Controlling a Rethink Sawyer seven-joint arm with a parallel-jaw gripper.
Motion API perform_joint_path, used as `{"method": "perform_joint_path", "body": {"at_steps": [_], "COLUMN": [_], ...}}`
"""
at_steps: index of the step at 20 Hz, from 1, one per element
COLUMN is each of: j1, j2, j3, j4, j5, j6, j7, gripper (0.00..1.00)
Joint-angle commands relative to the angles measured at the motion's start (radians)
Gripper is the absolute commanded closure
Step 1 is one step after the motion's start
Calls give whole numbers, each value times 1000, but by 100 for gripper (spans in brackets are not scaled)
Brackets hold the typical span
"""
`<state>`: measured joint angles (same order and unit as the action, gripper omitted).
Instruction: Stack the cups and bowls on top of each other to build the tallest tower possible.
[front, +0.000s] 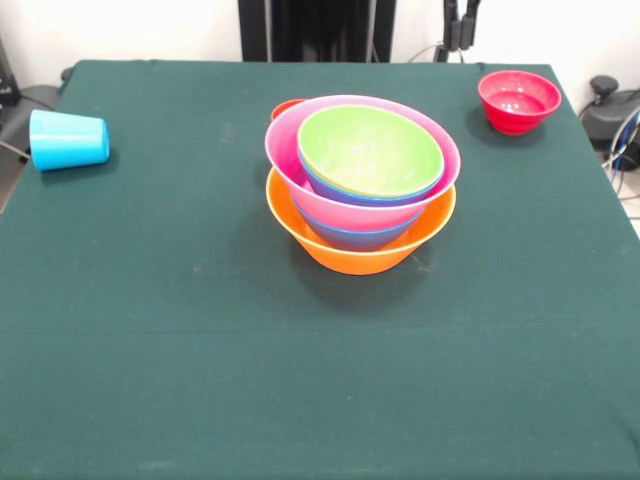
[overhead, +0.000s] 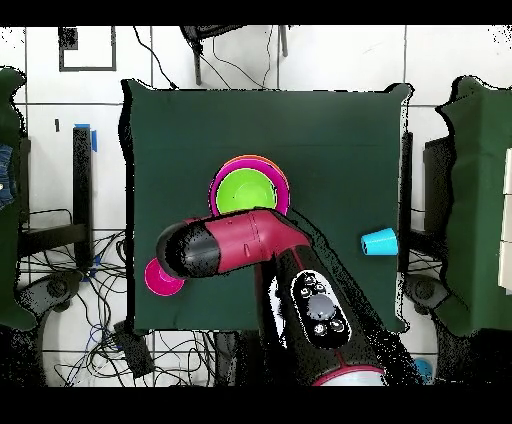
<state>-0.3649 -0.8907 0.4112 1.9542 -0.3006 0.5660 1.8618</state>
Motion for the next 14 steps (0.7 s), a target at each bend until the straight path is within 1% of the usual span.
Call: {"method": "perform_joint_path", "body": {"at_steps": [1, 2, 3, 9, 10, 11, 12, 14], "j1": [-7, -5, 0, 29, 32, 46, 50, 55], "j2": [58, 58, 60, 65, 66, 73, 77, 79], "j3": [-15, -17, -22, -41, -44, -54, -59, -59], "j4": [52, 53, 53, 50, 50, 42, 41, 35], "j5": [-93, -93, -91, -90, -90, -107, -106, -114], "j6": [-120, -123, -129, -153, -161, -182, -190, -184], "j7": [30, 29, 28, 50, 52, 54, 58, 45], "gripper": [100, 100, 0, 0, 100, 100, 100, 100]}}
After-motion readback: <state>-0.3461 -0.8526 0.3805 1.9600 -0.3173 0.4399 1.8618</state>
